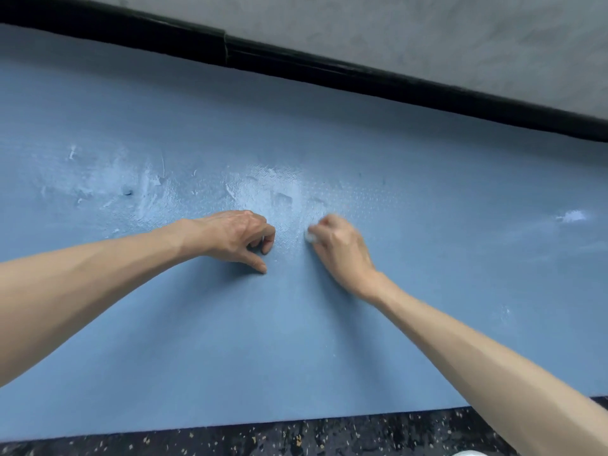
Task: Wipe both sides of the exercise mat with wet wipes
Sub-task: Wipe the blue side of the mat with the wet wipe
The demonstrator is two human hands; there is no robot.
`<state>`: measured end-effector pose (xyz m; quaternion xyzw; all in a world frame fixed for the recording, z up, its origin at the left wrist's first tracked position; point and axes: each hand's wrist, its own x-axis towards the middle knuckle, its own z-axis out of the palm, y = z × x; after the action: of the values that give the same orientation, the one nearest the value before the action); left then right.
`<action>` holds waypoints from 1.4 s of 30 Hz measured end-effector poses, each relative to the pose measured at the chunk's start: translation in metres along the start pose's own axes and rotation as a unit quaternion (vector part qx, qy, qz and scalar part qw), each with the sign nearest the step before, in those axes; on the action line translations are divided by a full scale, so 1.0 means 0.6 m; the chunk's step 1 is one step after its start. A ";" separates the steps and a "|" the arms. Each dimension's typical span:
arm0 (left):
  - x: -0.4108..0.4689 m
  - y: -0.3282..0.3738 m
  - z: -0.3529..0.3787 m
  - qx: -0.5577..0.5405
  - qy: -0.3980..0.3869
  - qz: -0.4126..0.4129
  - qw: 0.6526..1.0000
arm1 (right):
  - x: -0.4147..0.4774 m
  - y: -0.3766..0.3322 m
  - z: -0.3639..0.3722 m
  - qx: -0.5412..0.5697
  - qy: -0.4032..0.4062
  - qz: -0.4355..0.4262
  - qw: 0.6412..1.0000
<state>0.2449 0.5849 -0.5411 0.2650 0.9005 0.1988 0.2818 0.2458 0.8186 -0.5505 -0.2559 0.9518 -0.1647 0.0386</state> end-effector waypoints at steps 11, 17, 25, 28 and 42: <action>0.063 -0.005 -0.013 0.024 0.257 -0.108 0.960 | -0.015 0.015 0.014 0.046 -0.011 -0.155 0.987; 0.099 -0.020 -0.017 0.036 0.350 -0.111 0.929 | 0.232 0.048 -0.001 0.006 0.084 0.038 0.996; 0.171 -0.053 -0.088 0.026 0.370 -0.142 0.918 | -0.033 0.023 0.001 0.066 -0.020 -0.129 0.989; 0.197 -0.076 -0.104 0.032 0.386 -0.166 0.907 | -0.107 0.025 -0.011 0.094 -0.111 -0.226 0.963; 0.234 -0.092 -0.082 0.072 0.462 -0.212 0.858 | 0.401 0.129 -0.025 -0.006 0.123 -0.068 0.990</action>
<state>0.0963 0.6145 -0.5879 -0.0351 0.9733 0.1690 -0.1515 -0.0017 0.7659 -0.5597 -0.2977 0.9308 -0.1914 -0.0919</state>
